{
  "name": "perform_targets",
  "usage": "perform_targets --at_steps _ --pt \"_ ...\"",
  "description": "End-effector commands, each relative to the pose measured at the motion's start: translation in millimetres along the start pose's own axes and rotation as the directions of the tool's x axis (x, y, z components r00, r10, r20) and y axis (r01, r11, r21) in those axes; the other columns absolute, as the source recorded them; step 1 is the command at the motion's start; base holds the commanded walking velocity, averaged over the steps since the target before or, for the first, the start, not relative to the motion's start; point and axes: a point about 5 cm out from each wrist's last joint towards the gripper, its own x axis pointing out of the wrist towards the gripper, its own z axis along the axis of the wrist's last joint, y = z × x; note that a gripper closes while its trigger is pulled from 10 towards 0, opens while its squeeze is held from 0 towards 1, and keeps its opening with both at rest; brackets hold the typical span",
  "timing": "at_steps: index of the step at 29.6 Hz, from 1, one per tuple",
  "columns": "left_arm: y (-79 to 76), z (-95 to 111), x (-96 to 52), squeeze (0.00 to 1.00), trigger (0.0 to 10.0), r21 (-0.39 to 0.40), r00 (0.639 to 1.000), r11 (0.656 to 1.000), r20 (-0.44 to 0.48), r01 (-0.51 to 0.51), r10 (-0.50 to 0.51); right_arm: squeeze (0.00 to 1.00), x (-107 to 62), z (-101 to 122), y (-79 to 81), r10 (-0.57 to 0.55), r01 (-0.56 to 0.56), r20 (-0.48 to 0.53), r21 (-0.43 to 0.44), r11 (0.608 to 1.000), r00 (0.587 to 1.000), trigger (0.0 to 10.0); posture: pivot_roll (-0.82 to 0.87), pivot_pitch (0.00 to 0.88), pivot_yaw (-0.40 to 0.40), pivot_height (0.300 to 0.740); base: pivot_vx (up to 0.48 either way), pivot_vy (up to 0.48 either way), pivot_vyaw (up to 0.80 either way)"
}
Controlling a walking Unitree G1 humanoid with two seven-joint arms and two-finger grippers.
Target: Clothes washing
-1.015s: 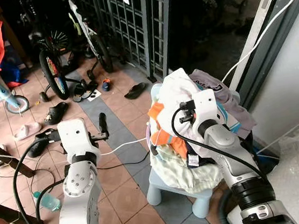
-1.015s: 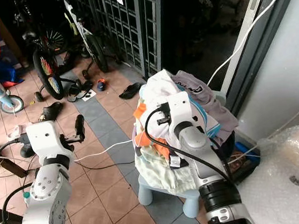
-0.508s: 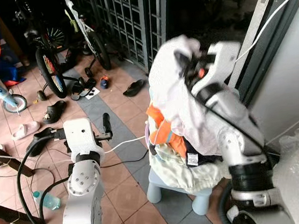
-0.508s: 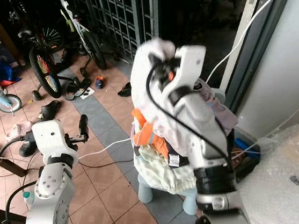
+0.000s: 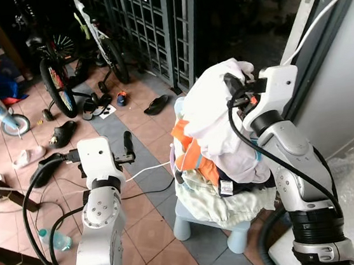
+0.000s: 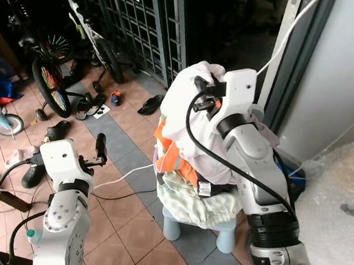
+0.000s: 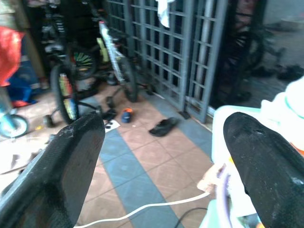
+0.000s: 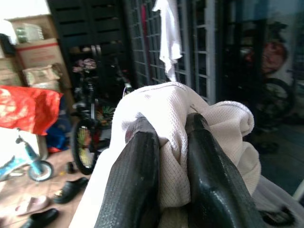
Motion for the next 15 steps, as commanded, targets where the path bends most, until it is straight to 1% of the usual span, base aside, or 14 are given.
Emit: perform_targets --at_steps 1,3,5,15 --pt "-0.4 -2.3 0.9 0.00 10.0 0.008 1.000 1.000 -0.011 -0.003 0.003 0.00 1.7 8.9 1.7 0.008 -0.008 0.036 -0.020 1.000 0.999 10.0 -0.03 0.000 0.046 0.740 0.000 0.000 -0.79" --pt "-0.4 -2.5 0.8 0.00 10.0 0.008 1.000 1.000 -0.012 -0.005 0.005 0.00 1.8 8.1 1.4 0.009 -0.008 0.035 -0.020 1.000 0.999 10.0 -0.03 0.000 0.045 0.740 0.000 0.000 -0.76" --pt "-0.3 -2.9 0.4 0.00 10.0 0.007 1.000 1.000 -0.013 -0.005 0.005 0.00 1.8 7.6 1.4 0.012 -0.012 0.035 -0.024 1.000 0.999 10.0 -0.03 0.000 0.045 0.740 0.000 0.000 0.00" --pt "-0.8 -2.9 1.4 0.00 10.0 0.005 1.000 1.000 -0.014 -0.005 0.005 0.00 1.3 5.2 0.7 0.010 -0.009 0.027 -0.039 0.999 1.000 10.0 -0.03 0.000 0.046 0.740 -0.269 0.000 0.00"
